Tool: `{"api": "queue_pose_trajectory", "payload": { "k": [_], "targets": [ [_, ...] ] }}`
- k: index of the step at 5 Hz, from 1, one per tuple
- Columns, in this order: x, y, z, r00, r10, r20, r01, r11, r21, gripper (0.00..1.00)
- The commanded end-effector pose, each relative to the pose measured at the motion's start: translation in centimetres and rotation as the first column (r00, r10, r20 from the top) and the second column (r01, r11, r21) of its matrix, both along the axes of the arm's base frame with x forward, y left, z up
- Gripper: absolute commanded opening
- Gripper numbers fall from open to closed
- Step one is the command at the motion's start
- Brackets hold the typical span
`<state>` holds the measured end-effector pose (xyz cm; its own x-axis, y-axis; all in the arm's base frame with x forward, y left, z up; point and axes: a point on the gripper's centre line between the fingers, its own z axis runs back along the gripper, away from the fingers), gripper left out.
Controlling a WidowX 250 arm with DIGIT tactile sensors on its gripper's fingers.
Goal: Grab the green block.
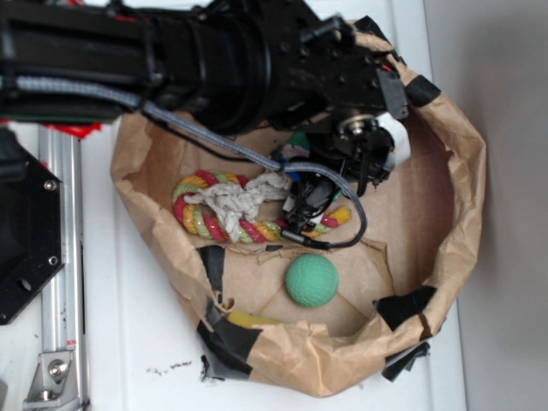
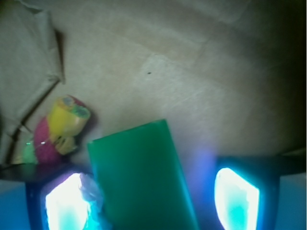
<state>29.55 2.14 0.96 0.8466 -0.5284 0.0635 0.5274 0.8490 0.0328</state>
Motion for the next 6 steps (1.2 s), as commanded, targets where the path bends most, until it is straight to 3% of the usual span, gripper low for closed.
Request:
{"api": "queue_pose_trajectory", "payload": {
  "k": [1,3,4,5,6],
  "targets": [
    [0.2,-0.2,-0.9,0.999,0.03,0.015,-0.03,0.999,0.013,0.0],
    [0.7,0.4,1.2,0.995,0.089,0.035,-0.088,0.996,-0.034,0.0],
    [1.7,-1.0,4.8,0.982,0.186,0.028,-0.184,0.981,-0.068,0.0],
    [2.2,-3.3,8.9,0.964,0.266,0.008,-0.265,0.962,-0.066,0.0],
    [1.4,-5.3,12.2,0.936,0.35,0.018,-0.35,0.937,-0.001,0.0]
  ]
}}
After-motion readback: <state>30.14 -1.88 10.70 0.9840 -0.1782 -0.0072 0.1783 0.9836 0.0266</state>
